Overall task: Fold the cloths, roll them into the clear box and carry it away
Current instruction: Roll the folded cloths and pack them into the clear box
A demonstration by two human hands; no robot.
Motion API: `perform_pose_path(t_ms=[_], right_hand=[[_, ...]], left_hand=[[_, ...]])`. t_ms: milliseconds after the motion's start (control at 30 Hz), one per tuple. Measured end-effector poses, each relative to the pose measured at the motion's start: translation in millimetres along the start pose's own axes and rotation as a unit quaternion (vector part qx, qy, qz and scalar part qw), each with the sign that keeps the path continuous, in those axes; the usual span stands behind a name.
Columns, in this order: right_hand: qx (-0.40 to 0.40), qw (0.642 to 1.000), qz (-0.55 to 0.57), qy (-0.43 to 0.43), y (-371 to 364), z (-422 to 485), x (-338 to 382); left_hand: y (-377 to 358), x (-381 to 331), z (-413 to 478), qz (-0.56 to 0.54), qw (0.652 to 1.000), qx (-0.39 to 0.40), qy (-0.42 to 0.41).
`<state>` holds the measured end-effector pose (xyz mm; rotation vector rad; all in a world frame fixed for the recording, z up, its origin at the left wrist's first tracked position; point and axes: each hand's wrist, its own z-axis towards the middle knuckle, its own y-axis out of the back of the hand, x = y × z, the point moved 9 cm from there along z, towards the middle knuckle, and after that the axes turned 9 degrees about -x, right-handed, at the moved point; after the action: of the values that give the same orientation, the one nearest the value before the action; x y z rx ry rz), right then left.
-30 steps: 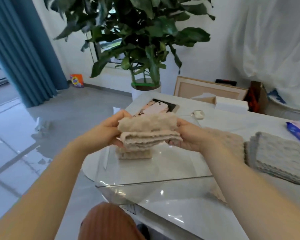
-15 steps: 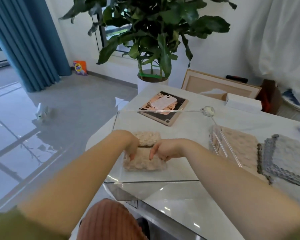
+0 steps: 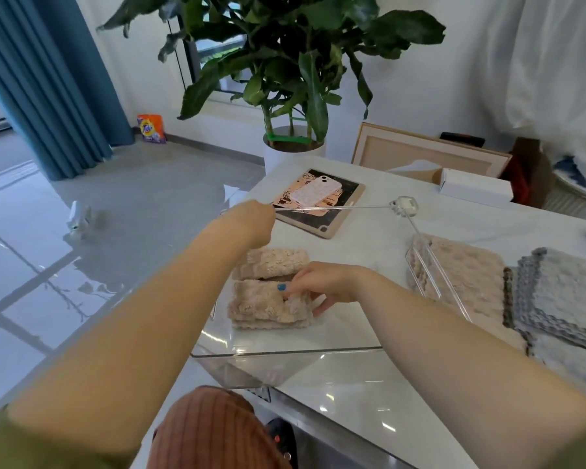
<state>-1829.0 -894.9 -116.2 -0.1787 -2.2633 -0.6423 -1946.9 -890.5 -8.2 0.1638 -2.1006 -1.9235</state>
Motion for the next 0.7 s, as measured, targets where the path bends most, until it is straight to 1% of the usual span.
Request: perform_pose_path(t_ms=[33,67,133,200,267,300,367,433,467,533,600,667,700], right_hand=[[-0.013,1.0,-0.01,0.008,1,3,0],[-0.029,0.999,-0.026,0.02,4,4,-1],[-0.06,0.996,-0.06,0.033,9,9,-5],[-0.069,0.997,-0.043,0.016,11,14,-12],[-0.053,0.998,-0.003,-0.018,10,16,-18],[-0.042,0.998,-0.002,-0.04,9,15,-22],[-0.025,0.996,-0.04,-0.082,9,14,-31],[-0.005,0.991,-0.072,-0.109,7,12,-37],[0.008,0.99,-0.079,-0.113,5,9,-38],[0.027,0.992,-0.086,-0.09,1,6,-32],[0.006,0.997,-0.066,-0.038,4,7,-18],[-0.031,0.999,-0.031,-0.002,10,9,-8],[-0.049,0.999,-0.022,0.007,12,11,-5]], left_hand=[[3,0,4,-0.02,0.999,-0.032,0.008],[-3,-4,7,-0.03,0.999,-0.03,0.005],[-29,-19,8,-0.017,0.999,0.014,-0.032],[-46,-28,5,-0.004,0.998,0.043,-0.051],[-57,-30,3,-0.01,0.996,0.068,-0.061],[-63,-30,0,-0.019,0.994,0.087,-0.058],[-72,-27,-6,-0.028,0.99,0.128,-0.047],[-75,-28,-8,-0.014,0.988,0.143,-0.053],[-71,-30,-6,0.003,0.989,0.129,-0.065],[-55,-37,-2,0.069,0.991,0.066,-0.095],[-39,-45,-1,0.146,0.981,0.006,-0.125],[-35,-46,0,0.194,0.973,-0.011,-0.127],[-36,-43,-1,0.202,0.972,-0.005,-0.118]])
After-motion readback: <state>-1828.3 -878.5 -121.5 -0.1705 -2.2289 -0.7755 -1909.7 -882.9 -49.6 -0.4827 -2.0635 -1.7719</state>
